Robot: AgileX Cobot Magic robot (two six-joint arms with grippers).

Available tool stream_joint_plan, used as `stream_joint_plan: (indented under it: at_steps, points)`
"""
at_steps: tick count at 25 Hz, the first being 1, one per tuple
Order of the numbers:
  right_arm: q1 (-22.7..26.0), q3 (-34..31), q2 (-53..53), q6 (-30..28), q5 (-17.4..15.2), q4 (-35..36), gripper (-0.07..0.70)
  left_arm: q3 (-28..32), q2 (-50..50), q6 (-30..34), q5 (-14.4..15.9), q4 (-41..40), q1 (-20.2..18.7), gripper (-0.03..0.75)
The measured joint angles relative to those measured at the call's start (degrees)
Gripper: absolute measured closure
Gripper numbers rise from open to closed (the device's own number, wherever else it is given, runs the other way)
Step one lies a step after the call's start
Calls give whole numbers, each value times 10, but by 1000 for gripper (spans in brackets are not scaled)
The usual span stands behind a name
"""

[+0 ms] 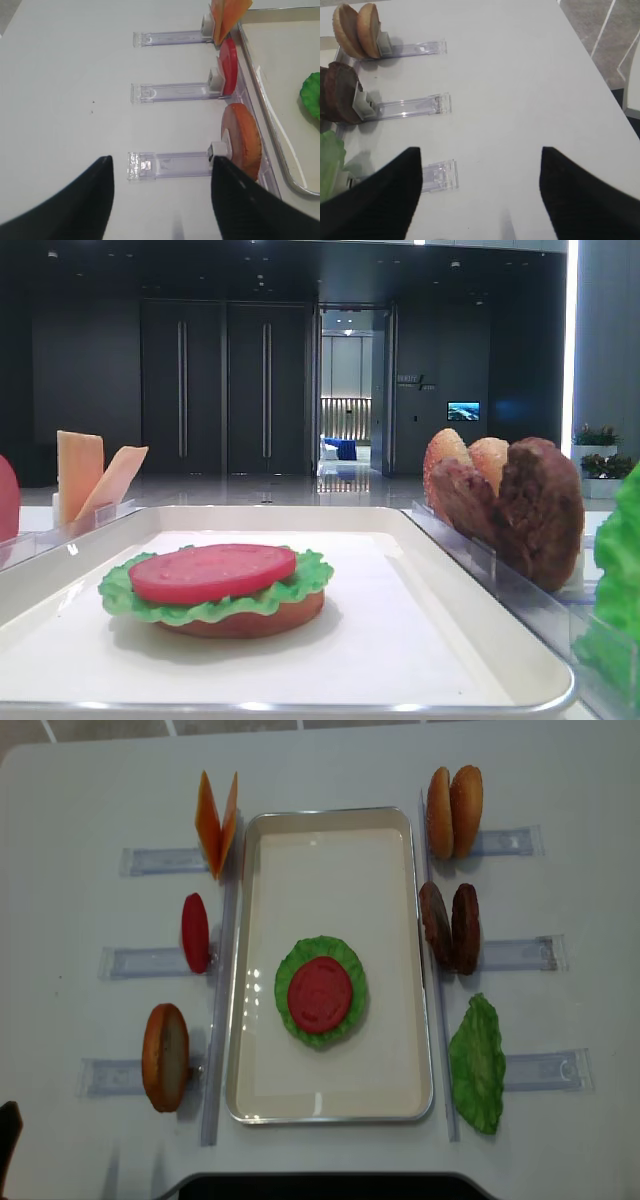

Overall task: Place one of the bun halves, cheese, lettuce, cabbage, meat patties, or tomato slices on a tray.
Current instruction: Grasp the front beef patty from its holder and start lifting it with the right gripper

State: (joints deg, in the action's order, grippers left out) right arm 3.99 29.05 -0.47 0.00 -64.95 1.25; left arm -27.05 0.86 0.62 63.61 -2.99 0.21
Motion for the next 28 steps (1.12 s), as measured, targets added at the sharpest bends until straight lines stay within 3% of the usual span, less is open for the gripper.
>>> stream_joint_plan:
  at_steps: [28]
  points:
    - [0, 0, 0, 18, 2, -1, 162, 0, 0, 0, 0, 0, 0, 247]
